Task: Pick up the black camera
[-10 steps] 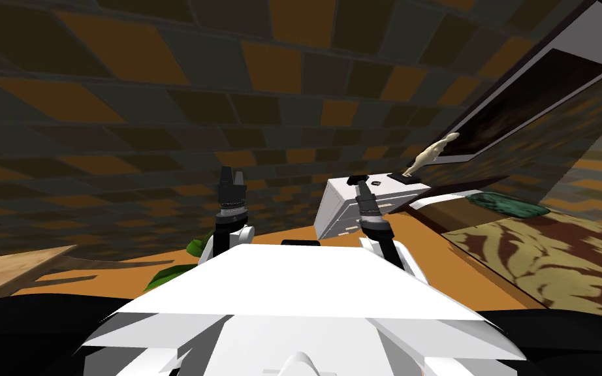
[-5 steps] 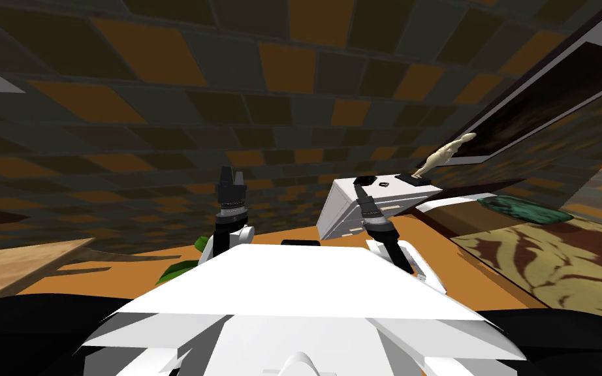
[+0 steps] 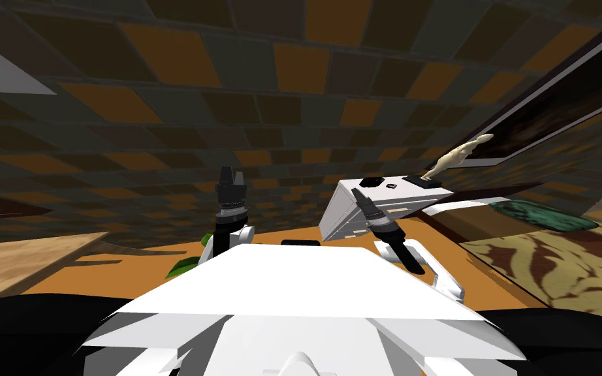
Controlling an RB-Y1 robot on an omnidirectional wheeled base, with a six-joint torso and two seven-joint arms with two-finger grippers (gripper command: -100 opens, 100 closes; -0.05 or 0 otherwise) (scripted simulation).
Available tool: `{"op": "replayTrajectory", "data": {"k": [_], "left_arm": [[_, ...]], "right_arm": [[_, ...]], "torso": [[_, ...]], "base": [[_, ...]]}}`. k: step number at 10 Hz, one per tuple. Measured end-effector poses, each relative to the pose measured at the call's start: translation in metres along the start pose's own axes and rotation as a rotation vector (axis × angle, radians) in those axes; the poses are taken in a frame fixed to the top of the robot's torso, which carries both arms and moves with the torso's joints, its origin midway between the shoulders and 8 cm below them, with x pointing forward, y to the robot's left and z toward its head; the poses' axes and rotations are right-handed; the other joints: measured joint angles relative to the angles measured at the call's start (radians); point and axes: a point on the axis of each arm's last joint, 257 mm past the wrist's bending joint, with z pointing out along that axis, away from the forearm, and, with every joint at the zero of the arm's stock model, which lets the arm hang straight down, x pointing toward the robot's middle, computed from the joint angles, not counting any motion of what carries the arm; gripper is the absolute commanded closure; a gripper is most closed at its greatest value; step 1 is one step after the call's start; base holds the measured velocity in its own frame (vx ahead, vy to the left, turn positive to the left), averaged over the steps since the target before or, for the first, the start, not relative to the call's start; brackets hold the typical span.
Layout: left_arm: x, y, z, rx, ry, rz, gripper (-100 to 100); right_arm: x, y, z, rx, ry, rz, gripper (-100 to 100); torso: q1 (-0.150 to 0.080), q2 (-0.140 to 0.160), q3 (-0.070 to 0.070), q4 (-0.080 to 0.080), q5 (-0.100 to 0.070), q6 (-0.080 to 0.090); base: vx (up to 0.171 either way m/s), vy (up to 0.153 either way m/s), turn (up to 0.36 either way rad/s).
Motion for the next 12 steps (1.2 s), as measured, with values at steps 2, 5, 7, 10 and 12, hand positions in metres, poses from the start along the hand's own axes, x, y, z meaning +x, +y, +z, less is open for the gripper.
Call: {"op": "replayTrajectory", "data": {"k": [2,5,7,10,12], "left_arm": [[0.0,0.0,0.0,0.0,0.0,0.0,0],[0.0,0.0,0.0,0.0,0.0,0.0,0],[0.0,0.0,0.0,0.0,0.0,0.0,0],[0.0,0.0,0.0,0.0,0.0,0.0,0],[0.0,0.0,0.0,0.0,0.0,0.0,0]], "right_arm": [[0.004,-0.005,-0.005,-0.012,0.062,-0.047,-100],[0.01,-0.013,-0.01,-0.035,0.151,-0.112,-100],[0.013,-0.019,-0.015,-0.05,0.216,-0.16,-100],[0.017,-0.028,-0.021,-0.072,0.3,-0.221,-100],[0.017,-0.033,-0.024,-0.085,0.355,-0.261,-100]], "torso": [[0.002,0.0,0.0,0.0,0.0,0.0],[0.0,0.0,0.0,0.0,0.0,0.0],[0.001,-0.001,-0.001,0.0,0.0,0.0],[0.0,-0.001,0.0,0.0,0.0,0.0],[0.0,-0.001,0.0,0.0,0.0,0.0]], "base": [[0.002,0.073,0.076],[0.007,0.051,0.043],[0.011,0.039,0.019],[0.009,0.036,0.046],[0.01,0.045,0.067]]}}
